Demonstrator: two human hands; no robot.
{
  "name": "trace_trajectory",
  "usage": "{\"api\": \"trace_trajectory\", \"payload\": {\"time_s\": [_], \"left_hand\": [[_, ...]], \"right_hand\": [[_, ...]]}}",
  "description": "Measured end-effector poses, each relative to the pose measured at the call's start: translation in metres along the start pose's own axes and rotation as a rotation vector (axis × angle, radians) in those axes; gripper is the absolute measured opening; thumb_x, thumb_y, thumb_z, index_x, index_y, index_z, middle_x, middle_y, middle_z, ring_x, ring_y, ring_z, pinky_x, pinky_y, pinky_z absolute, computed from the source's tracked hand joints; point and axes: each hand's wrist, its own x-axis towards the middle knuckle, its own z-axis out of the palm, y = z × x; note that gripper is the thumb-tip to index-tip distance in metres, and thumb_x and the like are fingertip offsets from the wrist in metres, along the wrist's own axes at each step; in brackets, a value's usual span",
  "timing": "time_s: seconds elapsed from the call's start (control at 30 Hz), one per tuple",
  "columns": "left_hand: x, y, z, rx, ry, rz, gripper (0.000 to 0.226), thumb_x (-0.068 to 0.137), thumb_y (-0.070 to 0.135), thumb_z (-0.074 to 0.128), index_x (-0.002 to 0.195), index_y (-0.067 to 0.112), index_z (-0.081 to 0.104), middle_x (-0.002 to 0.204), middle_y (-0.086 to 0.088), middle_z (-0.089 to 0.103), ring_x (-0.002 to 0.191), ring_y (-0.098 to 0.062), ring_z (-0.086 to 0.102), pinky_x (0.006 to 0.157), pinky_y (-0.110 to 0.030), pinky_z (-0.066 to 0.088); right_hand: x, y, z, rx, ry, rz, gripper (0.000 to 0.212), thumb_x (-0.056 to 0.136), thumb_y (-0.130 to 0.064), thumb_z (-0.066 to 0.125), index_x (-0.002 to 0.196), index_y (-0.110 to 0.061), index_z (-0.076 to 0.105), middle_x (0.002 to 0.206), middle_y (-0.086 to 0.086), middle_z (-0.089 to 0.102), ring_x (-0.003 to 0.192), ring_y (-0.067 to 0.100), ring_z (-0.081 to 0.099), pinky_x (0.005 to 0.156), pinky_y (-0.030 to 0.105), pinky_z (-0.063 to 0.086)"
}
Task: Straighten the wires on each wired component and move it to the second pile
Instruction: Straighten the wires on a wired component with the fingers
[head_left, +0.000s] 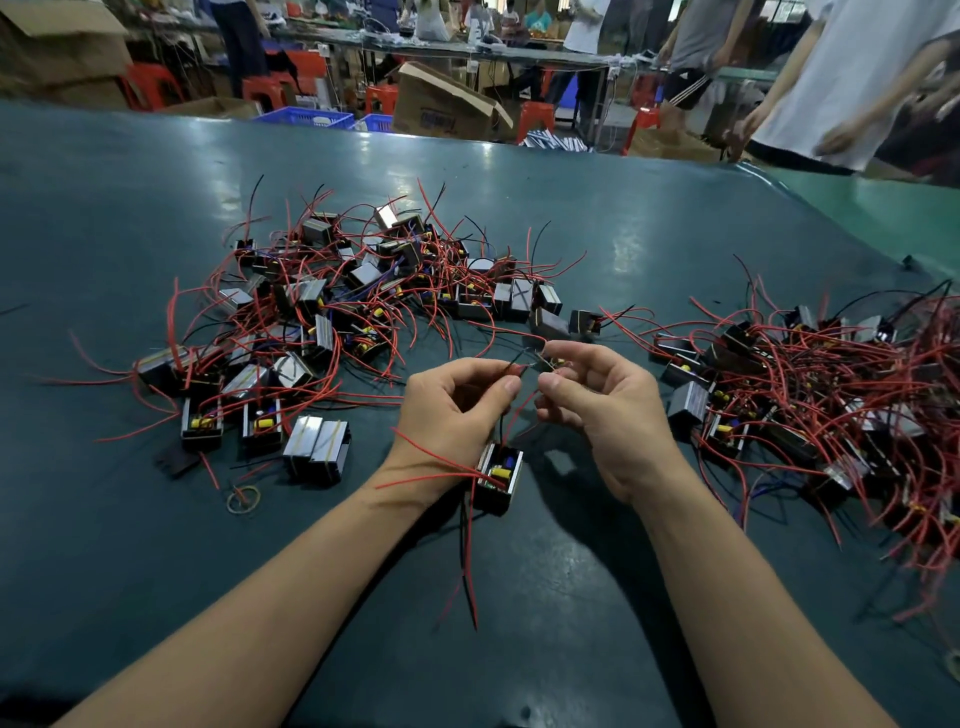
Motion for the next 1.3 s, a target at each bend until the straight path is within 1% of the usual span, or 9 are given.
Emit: {"api": "trace_trajectory", "payload": {"time_s": [0.1,0.2,0.27,0.4,0.47,0.57,0.77,1.03,1.3], "left_hand": [[-0.002,0.002,0.001,-0.023,-0.017,0.008,0.01,0.086,-0.001,0.068,0.094,0.005,0.071,0.073,-0.001,0.07,0.061,-0.009,0.068,0.062,-0.021,0.056],[-0.002,0.002,0.0,-0.015,-0.008,0.035,0.01,0.087,-0.001,0.068,0.095,0.004,0.071,0.075,-0.002,0.071,0.061,-0.009,0.067,0.061,-0.023,0.057],[-0.002,0.003,0.0,-0.007,-0.02,0.043,0.01,0.086,-0.001,0.069,0.095,0.003,0.071,0.076,-0.002,0.071,0.06,-0.007,0.066,0.062,-0.021,0.056],[-0.003,0.004,0.001,-0.02,-0.064,0.013,0.013,0.086,-0.001,0.069,0.089,0.011,0.071,0.067,0.005,0.069,0.057,-0.003,0.064,0.054,-0.016,0.051],[-0.002,0.003,0.0,-0.014,-0.069,0.015,0.013,0.086,0.001,0.069,0.089,0.013,0.071,0.066,0.005,0.068,0.057,-0.004,0.064,0.055,-0.017,0.052],[-0.002,0.002,-0.001,0.007,-0.083,0.035,0.011,0.087,0.003,0.07,0.092,0.013,0.073,0.07,0.004,0.07,0.062,-0.008,0.066,0.06,-0.021,0.054],[-0.003,0.001,0.002,-0.075,-0.051,-0.001,0.011,0.088,0.001,0.067,0.089,0.011,0.073,0.072,-0.003,0.07,0.061,-0.013,0.064,0.056,-0.023,0.055],[0.0,-0.001,-0.001,-0.048,0.004,-0.004,0.006,0.088,0.009,0.069,0.088,0.013,0.073,0.071,0.002,0.072,0.056,-0.01,0.065,0.052,-0.024,0.053],[0.001,0.0,-0.002,-0.056,0.051,-0.02,0.005,0.093,0.014,0.064,0.088,0.014,0.064,0.078,-0.005,0.066,0.054,-0.013,0.064,0.047,-0.021,0.049]], "right_hand": [[-0.001,0.002,-0.002,-0.355,0.008,-0.017,0.019,0.089,0.001,0.063,0.094,-0.015,0.071,0.079,0.005,0.064,0.071,0.018,0.062,0.057,0.027,0.053],[-0.003,0.005,0.0,-0.737,0.019,-0.186,0.012,0.088,-0.009,0.067,0.089,-0.019,0.073,0.087,0.002,0.066,0.077,0.015,0.062,0.072,0.022,0.053],[-0.006,0.005,0.002,-0.849,-0.006,-0.288,0.007,0.086,-0.014,0.071,0.09,-0.019,0.074,0.096,-0.002,0.063,0.083,0.011,0.059,0.077,0.014,0.045],[-0.005,0.003,0.0,-0.928,0.029,-0.402,0.016,0.086,-0.011,0.07,0.1,-0.015,0.076,0.11,0.0,0.063,0.114,0.018,0.051,0.096,0.022,0.036],[-0.005,0.001,0.0,-0.875,0.027,-0.416,0.018,0.086,-0.009,0.068,0.102,-0.015,0.075,0.117,0.0,0.064,0.119,0.017,0.049,0.099,0.016,0.035],[-0.005,-0.003,0.002,-0.543,0.009,-0.292,0.009,0.09,-0.017,0.067,0.093,-0.022,0.073,0.096,-0.005,0.071,0.094,0.016,0.063,0.084,0.025,0.051],[-0.002,-0.001,-0.002,-0.334,0.089,-0.207,0.002,0.085,-0.02,0.074,0.083,-0.021,0.075,0.076,-0.003,0.074,0.071,0.003,0.064,0.061,0.016,0.048],[-0.002,-0.003,-0.002,-0.312,0.006,-0.148,0.003,0.082,-0.019,0.076,0.083,-0.022,0.075,0.079,-0.003,0.076,0.079,0.01,0.071,0.071,0.019,0.052],[-0.005,-0.007,-0.001,-0.305,-0.035,-0.124,0.004,0.084,-0.016,0.074,0.082,-0.02,0.075,0.079,-0.001,0.075,0.075,0.008,0.069,0.066,0.015,0.052]]}}
